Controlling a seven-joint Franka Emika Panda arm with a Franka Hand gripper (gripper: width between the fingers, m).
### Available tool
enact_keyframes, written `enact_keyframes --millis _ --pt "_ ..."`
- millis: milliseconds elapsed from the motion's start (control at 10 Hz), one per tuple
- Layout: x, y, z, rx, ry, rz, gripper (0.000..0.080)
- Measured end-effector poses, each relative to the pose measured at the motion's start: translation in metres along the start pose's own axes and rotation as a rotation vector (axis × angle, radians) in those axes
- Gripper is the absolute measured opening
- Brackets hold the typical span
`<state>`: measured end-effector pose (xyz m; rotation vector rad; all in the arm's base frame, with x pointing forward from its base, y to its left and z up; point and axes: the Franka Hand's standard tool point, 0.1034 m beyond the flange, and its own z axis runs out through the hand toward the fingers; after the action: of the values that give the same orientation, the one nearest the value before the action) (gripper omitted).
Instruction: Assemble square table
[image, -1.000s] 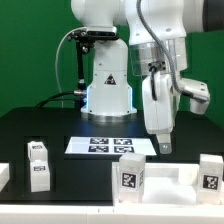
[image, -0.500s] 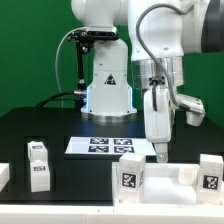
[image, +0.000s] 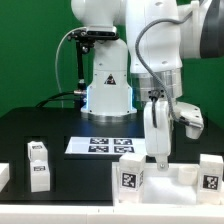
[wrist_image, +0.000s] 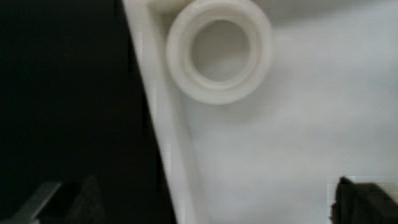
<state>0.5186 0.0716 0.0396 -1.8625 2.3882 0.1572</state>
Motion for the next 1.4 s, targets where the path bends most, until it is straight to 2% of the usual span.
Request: enact_keyframes --millis 400,500,600,900,1000,1200,1300,1400 --pt "0.001 0.005 0.002 -0.027 -0.003 -0.156 0.0649" --pt "-0.002 0.012 0.005 -0.063 0.004 -0.199 0.0649" --pt "-0.005 0.017 0.006 -0.087 0.007 -0.206 0.0649" --pt "-0.004 0.016 0.008 -0.078 0.008 -0.202 0.0649" --pt "-0.002 0.019 0.015 -0.069 0.023 -0.204 0.0649" --pt "-0.002 0.028 0.030 -0.088 0.040 -0.203 0.0649" --pt "-0.002 0.028 0.031 -0.089 0.040 -0.204 0.0649" --pt "-0.001 0.028 0.031 -0.089 0.041 -0.204 0.0558"
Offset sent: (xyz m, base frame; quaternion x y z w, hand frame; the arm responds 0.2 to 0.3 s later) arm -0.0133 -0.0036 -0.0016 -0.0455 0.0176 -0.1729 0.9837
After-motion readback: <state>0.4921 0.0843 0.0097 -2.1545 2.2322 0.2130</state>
